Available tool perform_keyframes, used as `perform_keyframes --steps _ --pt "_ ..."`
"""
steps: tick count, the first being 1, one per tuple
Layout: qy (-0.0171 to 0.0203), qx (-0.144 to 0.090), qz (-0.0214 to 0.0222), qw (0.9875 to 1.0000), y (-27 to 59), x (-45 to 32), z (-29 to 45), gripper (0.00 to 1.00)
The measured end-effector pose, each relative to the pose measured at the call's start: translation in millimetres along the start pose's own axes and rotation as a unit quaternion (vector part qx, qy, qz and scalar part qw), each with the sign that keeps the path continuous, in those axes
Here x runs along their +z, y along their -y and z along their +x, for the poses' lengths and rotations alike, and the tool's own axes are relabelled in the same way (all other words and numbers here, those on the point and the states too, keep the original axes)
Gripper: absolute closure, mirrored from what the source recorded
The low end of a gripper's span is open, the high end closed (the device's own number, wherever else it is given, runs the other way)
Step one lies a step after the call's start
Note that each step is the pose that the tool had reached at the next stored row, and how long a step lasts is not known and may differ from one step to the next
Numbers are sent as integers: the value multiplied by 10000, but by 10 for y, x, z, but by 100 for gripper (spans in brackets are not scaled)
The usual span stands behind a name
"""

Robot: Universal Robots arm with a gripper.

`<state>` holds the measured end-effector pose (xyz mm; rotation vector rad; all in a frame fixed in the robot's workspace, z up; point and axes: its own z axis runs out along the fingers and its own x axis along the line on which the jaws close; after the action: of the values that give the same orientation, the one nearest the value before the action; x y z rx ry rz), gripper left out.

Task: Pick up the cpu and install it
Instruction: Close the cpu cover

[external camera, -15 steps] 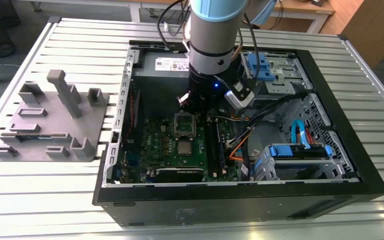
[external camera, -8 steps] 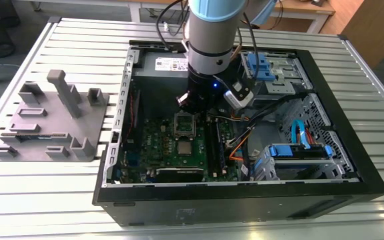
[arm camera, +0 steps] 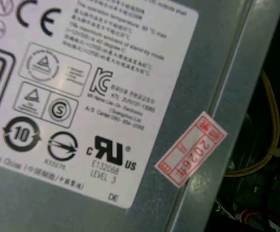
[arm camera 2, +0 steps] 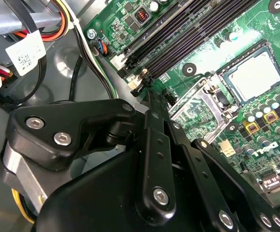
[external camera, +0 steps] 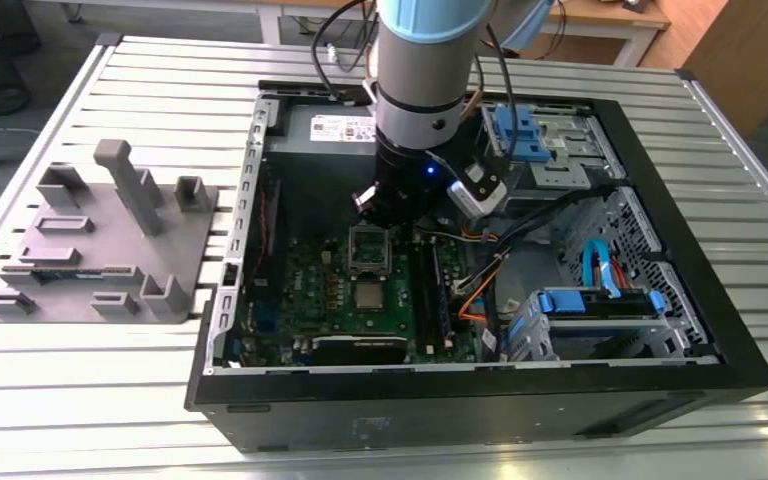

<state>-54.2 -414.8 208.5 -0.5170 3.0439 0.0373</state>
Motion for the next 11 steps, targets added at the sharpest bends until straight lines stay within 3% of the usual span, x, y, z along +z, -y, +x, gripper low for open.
perform_keyframes --steps 7,11 --pt "-1 -39 -2 10000 -8 2 -2 89" --pt "-4 -283 -16 9996 -10 4 -3 89"
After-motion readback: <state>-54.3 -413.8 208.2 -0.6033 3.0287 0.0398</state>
